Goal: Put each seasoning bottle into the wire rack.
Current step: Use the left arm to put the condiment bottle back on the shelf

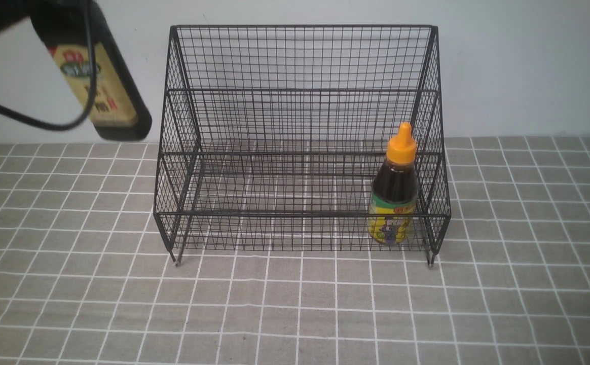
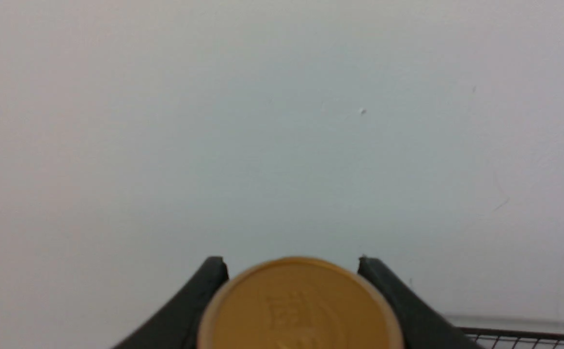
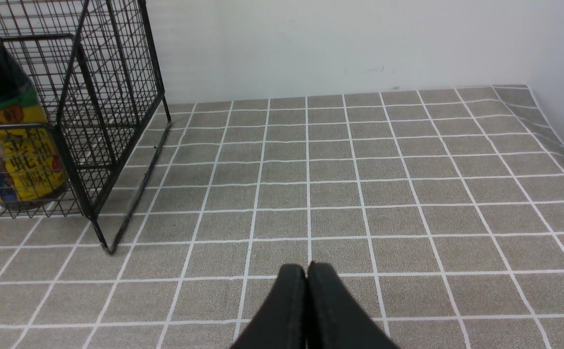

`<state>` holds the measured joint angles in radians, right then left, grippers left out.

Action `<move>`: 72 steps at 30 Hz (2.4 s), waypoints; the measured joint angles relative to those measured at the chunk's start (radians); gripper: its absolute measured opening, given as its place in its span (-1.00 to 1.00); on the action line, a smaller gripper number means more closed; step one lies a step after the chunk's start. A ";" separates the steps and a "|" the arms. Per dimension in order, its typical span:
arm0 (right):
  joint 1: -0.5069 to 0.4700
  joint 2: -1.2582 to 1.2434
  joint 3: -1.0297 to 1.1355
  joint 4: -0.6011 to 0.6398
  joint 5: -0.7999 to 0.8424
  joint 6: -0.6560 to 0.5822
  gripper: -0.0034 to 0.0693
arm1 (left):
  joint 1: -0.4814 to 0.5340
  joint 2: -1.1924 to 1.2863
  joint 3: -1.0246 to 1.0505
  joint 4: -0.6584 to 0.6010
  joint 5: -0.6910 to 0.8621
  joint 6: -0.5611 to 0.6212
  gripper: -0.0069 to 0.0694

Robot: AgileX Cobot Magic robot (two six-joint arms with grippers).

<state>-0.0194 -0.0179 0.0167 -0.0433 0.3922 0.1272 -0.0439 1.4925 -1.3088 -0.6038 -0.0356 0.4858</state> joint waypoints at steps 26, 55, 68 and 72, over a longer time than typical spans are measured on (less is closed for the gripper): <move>0.000 0.000 0.000 0.000 0.000 0.003 -0.94 | -0.308 0.037 -0.063 -0.786 -0.340 0.735 -0.03; 0.000 0.000 0.000 0.000 0.000 0.003 -0.94 | -0.309 0.302 -0.067 -0.818 -0.296 0.756 -0.03; 0.000 0.000 0.000 0.000 0.000 0.003 -0.94 | -0.309 0.280 -0.075 -0.873 -0.300 0.852 0.22; 0.000 0.000 0.000 0.000 0.000 0.003 -0.94 | -0.309 0.255 -0.078 -0.937 -0.306 0.955 0.22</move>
<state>-0.0194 -0.0179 0.0167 -0.0433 0.3922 0.1305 -0.3533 1.7476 -1.3871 -1.5405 -0.3418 1.4408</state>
